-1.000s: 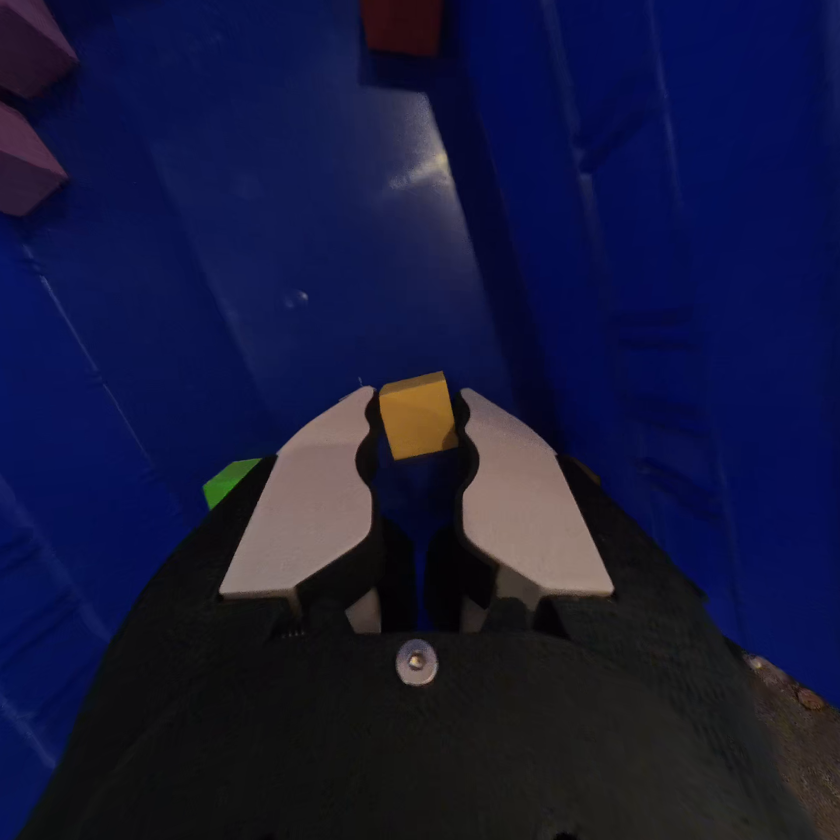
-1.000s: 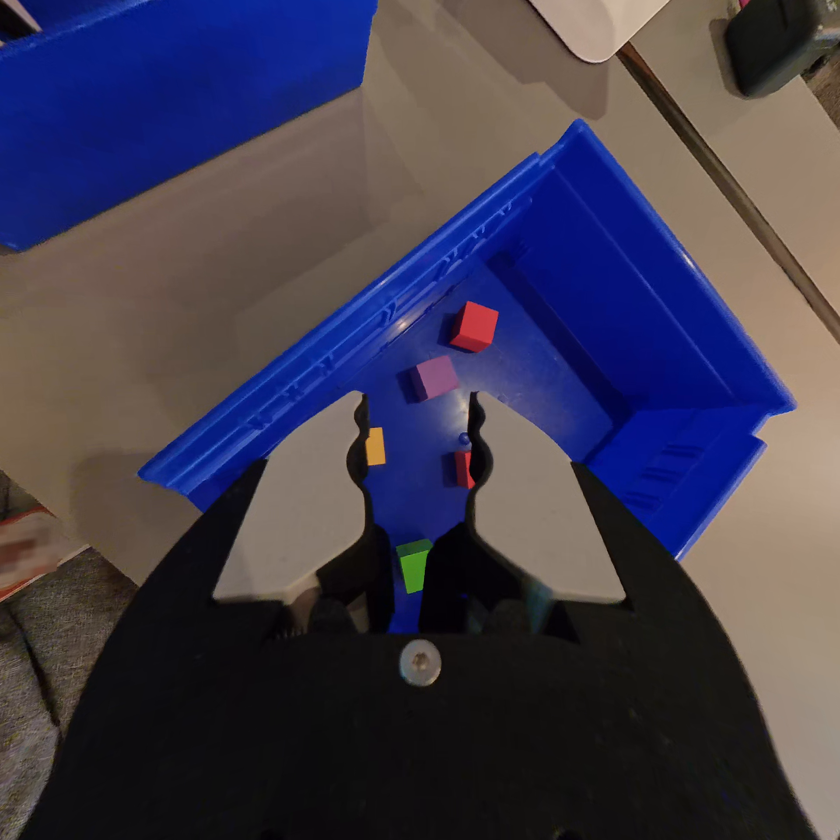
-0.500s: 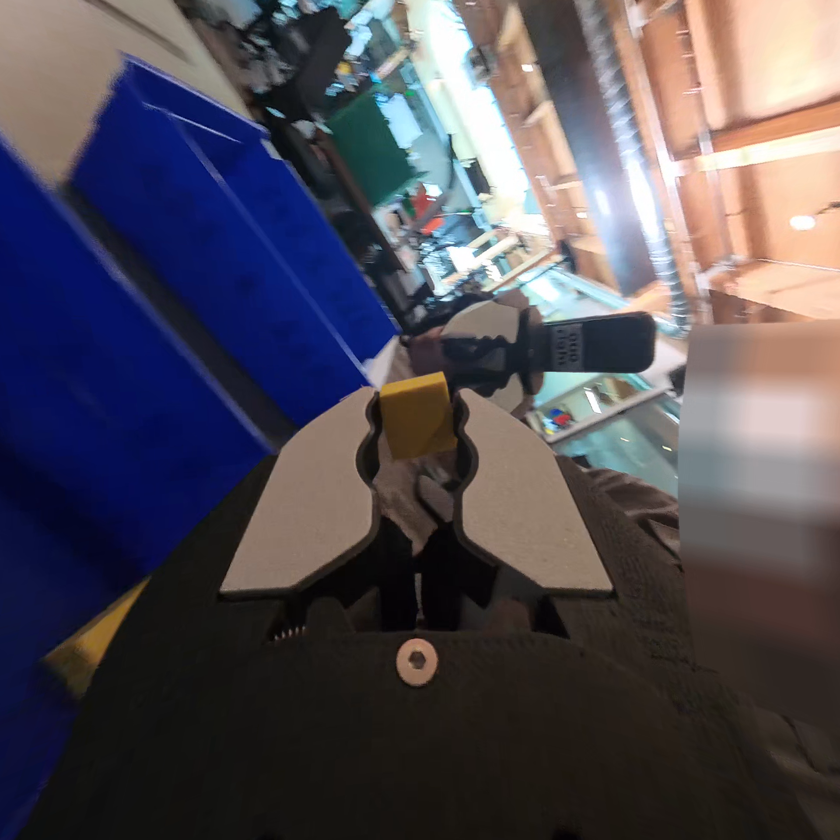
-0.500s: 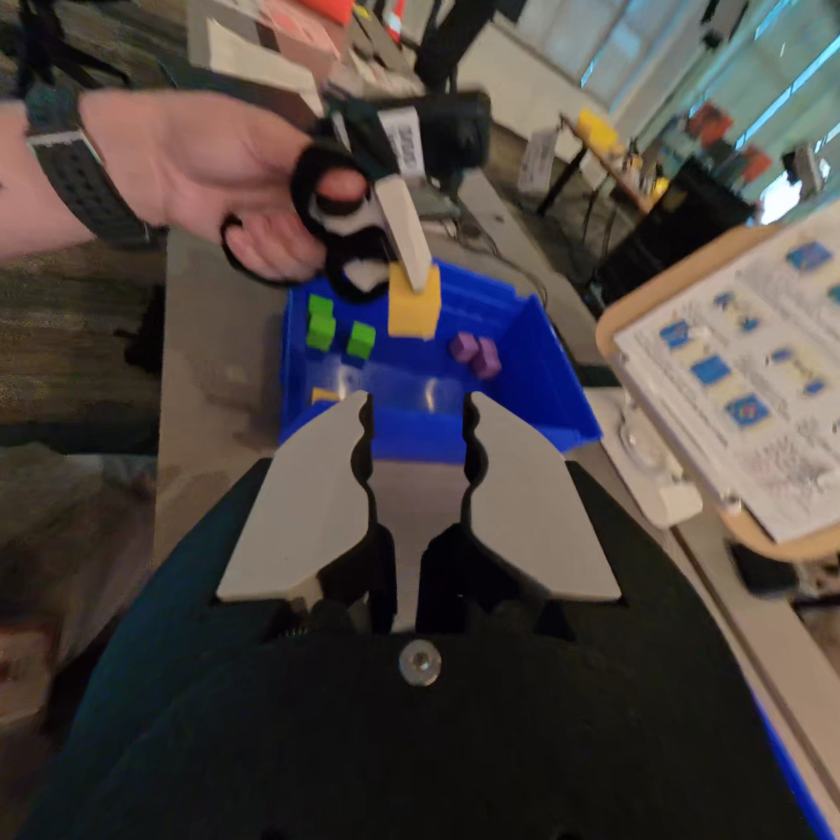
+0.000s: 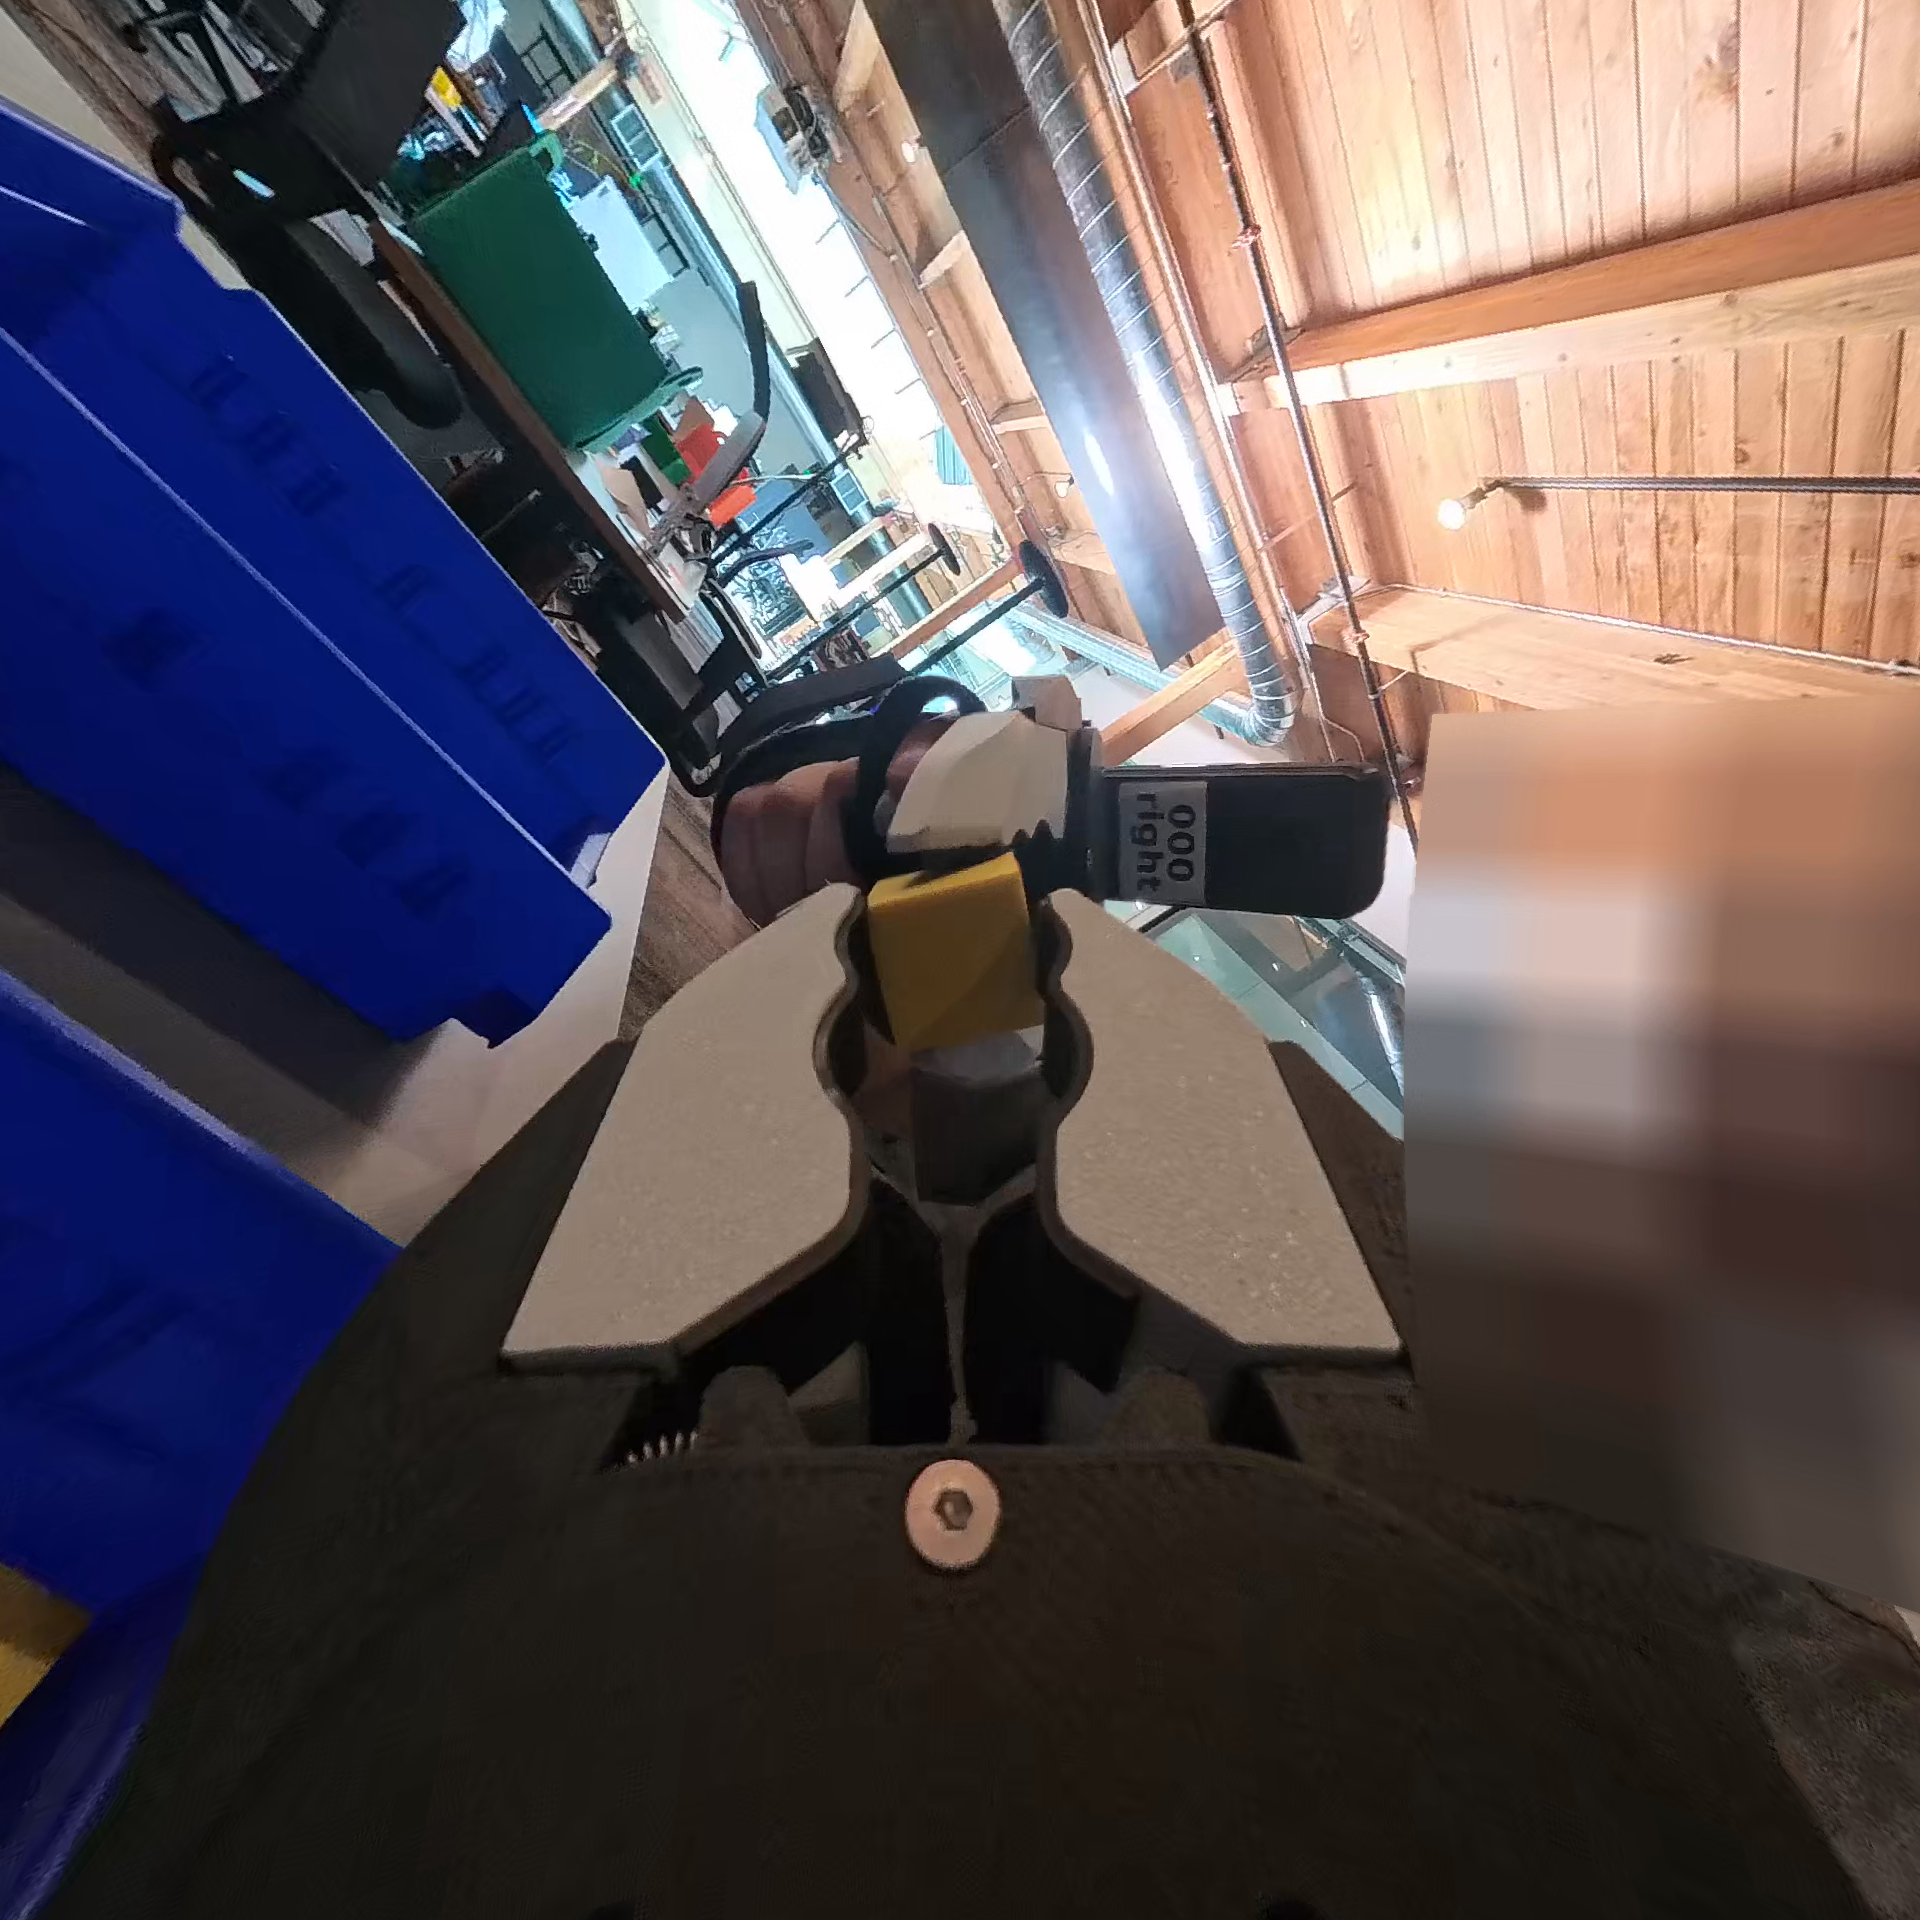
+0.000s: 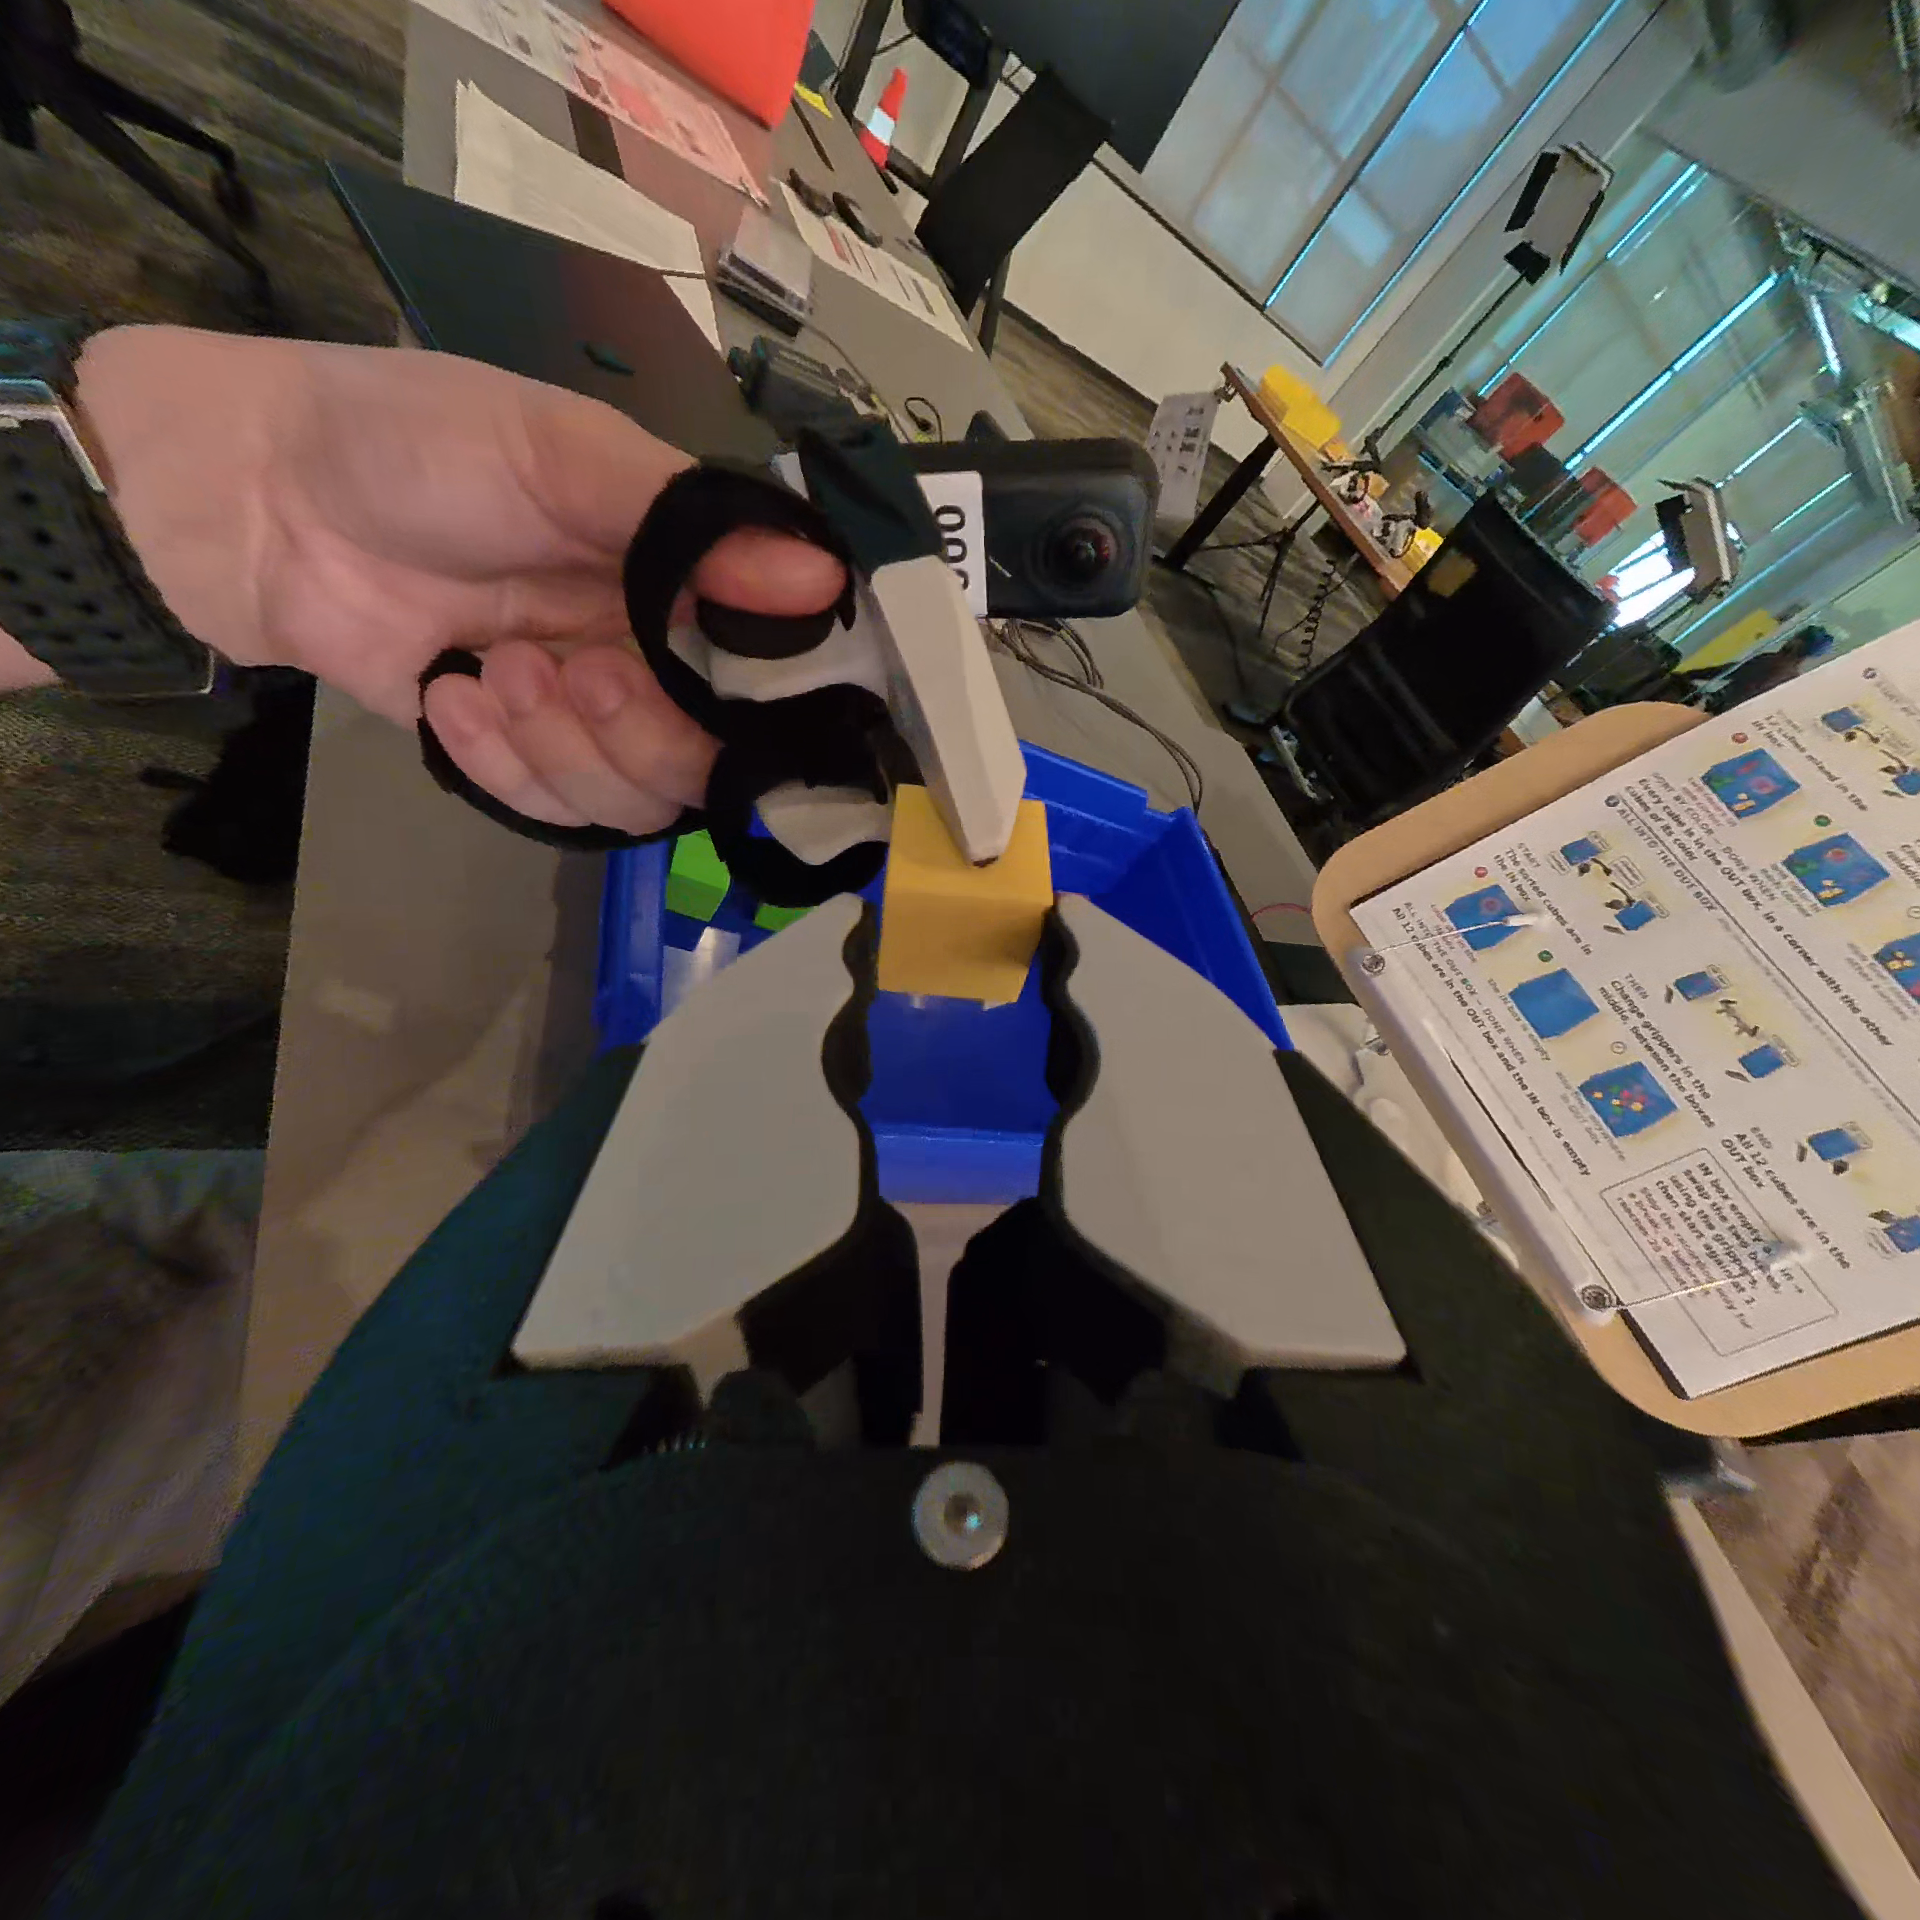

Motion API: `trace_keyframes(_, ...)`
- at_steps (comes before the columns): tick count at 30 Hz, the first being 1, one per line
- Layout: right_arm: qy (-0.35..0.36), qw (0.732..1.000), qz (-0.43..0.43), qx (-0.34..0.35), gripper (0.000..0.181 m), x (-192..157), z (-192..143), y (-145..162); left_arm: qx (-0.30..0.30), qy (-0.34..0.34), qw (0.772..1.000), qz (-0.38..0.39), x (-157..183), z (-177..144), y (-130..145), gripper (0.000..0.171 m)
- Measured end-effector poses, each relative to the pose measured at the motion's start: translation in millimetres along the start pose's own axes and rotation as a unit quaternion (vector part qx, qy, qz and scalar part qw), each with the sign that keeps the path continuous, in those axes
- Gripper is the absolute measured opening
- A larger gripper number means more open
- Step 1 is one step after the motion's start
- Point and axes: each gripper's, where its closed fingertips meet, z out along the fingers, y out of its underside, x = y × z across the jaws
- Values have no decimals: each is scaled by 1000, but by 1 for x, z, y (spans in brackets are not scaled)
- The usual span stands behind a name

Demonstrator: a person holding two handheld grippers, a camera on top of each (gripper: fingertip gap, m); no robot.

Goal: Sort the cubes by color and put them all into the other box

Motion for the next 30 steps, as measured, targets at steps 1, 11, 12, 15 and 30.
trace_keyframes(1, -1, 1000, 4, 1, 29, 0, 0, 0, 2, 1, 1000, 1, 0, 1, 0, 31)
trace_keyframes(11, -30, 998, 16, -57, 27, 33, -41, 15, 95, -10, 992, 78, 21, -13, -29, 10)
trace_keyframes(12, -31, 996, 16, -82, 27, 42, -52, 22, 101, -28, 990, 94, 24, -18, -32, 9)
trace_keyframes(15, -36, 984, 18, -172, 27, 63, -83, 54, 107, -85, 982, 130, 27, -33, -38, 8)
trace_keyframes(30, -96, 752, 216, -615, 28, 104, -158, 309, 57, -194, 966, 162, 5, -37, -32, 24)
